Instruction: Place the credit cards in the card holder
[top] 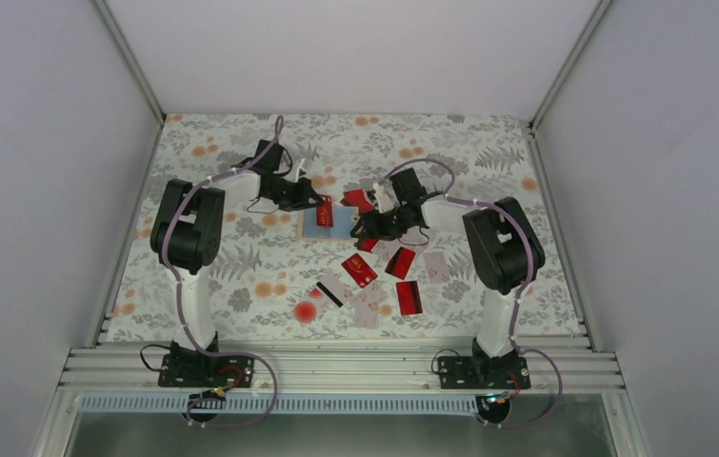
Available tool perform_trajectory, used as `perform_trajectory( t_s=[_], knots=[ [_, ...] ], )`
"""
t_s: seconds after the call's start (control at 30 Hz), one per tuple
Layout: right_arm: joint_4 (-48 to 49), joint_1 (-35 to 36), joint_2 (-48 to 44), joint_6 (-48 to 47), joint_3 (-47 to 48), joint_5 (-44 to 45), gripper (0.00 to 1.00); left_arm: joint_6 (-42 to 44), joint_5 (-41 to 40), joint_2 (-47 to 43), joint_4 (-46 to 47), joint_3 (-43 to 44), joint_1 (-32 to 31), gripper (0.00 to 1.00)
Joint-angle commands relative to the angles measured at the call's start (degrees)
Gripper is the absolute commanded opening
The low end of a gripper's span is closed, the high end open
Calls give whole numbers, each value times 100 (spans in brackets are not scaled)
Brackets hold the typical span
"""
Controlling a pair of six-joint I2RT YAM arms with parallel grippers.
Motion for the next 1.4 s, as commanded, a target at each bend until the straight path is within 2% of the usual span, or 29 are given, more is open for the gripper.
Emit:
perform_trajectory(
  t_s=[0.0, 0.73, 1.37],
  knots=[
    [81, -21, 102, 6, 143, -75, 49, 114, -64, 87, 115, -71, -22, 2],
    [104, -21, 327, 148, 286, -153, 47, -238, 148, 78, 562, -422, -128, 2],
    [127, -21, 423, 178, 300, -189, 42, -566, 641, 78, 903, -551, -130, 2]
  ],
)
